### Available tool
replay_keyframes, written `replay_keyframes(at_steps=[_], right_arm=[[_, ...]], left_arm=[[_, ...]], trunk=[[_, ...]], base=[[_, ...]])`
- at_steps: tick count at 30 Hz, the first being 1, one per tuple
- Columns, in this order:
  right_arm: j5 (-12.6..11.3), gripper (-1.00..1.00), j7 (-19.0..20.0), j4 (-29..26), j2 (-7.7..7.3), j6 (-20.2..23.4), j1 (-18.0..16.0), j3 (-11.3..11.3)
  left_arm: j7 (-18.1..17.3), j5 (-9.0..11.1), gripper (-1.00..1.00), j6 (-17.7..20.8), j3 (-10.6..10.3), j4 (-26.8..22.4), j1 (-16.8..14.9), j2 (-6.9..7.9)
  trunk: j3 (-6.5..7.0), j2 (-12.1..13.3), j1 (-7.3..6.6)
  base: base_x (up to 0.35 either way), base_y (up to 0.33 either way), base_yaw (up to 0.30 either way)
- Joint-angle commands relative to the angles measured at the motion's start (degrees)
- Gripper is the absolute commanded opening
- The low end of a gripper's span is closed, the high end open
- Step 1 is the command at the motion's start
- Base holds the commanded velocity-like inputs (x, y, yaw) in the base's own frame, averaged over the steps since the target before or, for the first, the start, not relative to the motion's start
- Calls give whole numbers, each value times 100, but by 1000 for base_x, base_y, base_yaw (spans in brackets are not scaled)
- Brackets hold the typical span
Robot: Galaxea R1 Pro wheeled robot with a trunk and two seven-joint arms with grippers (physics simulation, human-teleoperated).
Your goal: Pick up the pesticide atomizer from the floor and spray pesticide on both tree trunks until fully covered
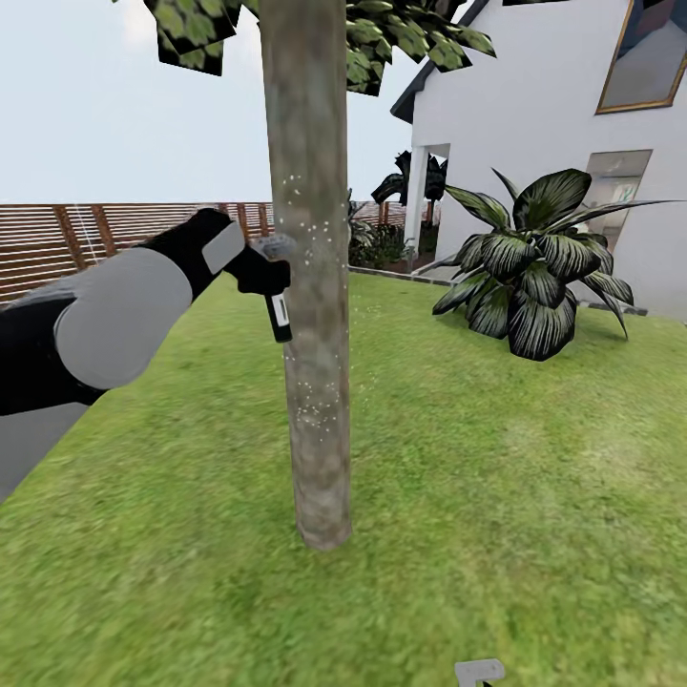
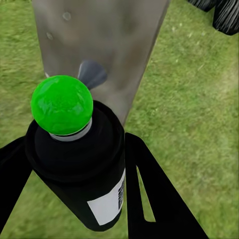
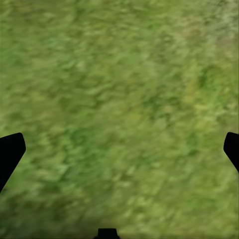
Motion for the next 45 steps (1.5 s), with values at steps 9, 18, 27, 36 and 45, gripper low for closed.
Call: replay_keyframes(at_steps=[9,18,27,36,45], right_arm=[[16,100,-43,6,-1,-5,-6,44],[16,100,-43,6,7,-5,-6,43],[16,100,-43,6,8,-5,-7,42],[16,100,-43,6,8,-5,-3,37],[16,100,-38,463,7,3,3,16]], left_arm=[[-20,-31,-100,-227,9,1,477,-1],[-26,-43,-100,-635,-14,8,971,-1],[-27,-44,-100,-956,-16,10,1516,-104],[-29,-52,-100,-1645,-16,10,2256,-140],[-22,-61,-100,-2360,-16,10,3089,-124]], trunk=[[-9,-8,2],[-9,-8,2],[-9,-8,2],[-9,-8,2],[-9,-8,2]], base=[[0,0,0],[0,0,0],[0,0,0],[0,0,0],[0,0,0]])
